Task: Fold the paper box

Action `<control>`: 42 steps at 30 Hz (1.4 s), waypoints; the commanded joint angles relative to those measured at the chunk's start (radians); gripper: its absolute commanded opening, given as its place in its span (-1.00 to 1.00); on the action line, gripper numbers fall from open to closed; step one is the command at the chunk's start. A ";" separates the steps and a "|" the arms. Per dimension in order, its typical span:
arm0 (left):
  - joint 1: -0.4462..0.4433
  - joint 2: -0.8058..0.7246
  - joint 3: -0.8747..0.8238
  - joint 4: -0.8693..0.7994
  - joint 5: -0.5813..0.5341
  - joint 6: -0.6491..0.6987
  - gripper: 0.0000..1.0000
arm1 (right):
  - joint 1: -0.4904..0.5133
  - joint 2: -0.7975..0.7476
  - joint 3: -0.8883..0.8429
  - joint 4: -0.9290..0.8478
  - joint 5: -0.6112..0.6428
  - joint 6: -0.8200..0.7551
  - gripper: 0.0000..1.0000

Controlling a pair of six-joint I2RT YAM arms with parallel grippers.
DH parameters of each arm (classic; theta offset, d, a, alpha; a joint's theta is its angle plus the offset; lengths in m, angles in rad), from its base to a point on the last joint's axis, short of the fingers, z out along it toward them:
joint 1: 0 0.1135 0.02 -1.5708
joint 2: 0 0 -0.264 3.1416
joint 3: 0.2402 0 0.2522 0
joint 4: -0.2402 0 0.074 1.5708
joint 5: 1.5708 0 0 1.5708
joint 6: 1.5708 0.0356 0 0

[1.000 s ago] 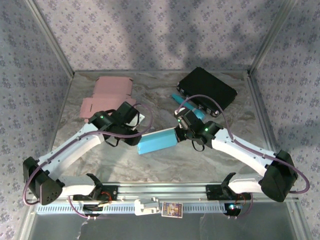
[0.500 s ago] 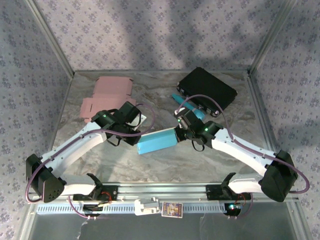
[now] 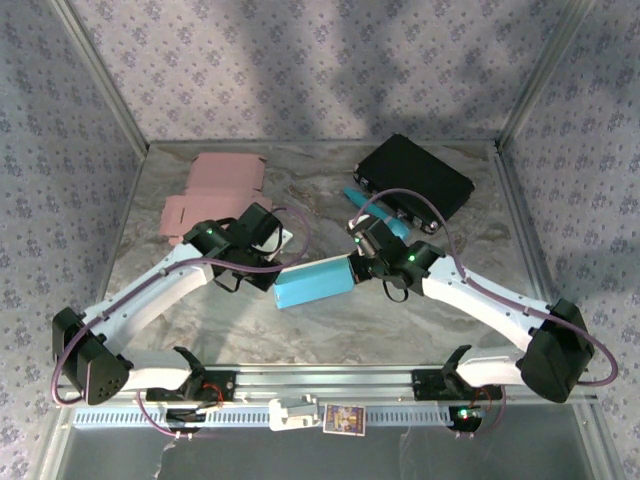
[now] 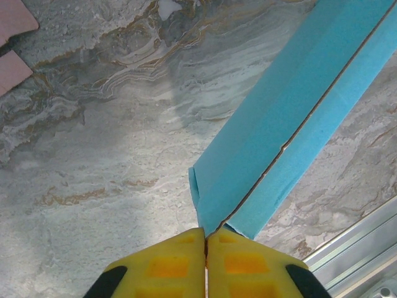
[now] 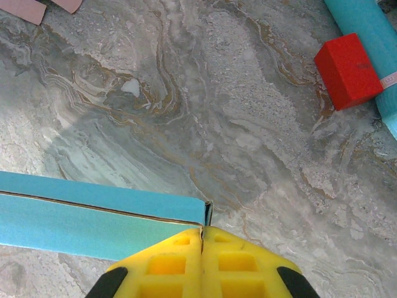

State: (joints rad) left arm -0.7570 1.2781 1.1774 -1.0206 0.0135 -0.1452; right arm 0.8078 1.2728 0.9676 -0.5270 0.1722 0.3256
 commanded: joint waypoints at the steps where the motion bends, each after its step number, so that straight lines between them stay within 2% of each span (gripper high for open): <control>1: 0.006 0.006 0.031 -0.016 0.010 -0.016 -0.88 | -0.002 0.014 0.020 -0.045 0.010 0.011 -1.00; 6: 0.006 0.029 0.051 -0.022 0.019 -0.116 -1.00 | -0.002 0.016 0.029 -0.048 0.015 0.025 -1.00; 14: -0.001 0.052 0.070 0.006 -0.013 -0.381 -1.00 | 0.024 0.026 0.032 -0.031 0.025 0.066 -1.00; 26: 0.007 0.073 0.079 0.009 0.003 -0.626 -1.00 | 0.043 0.037 0.042 -0.047 0.027 0.101 -1.00; 42: 0.015 0.021 -0.042 0.133 0.020 -0.697 -1.00 | 0.043 0.054 0.062 -0.062 0.019 0.119 -1.00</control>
State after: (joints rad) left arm -0.7395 1.3304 1.1706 -0.9642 -0.0135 -0.8135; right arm 0.8364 1.3128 1.0073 -0.5541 0.2222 0.4305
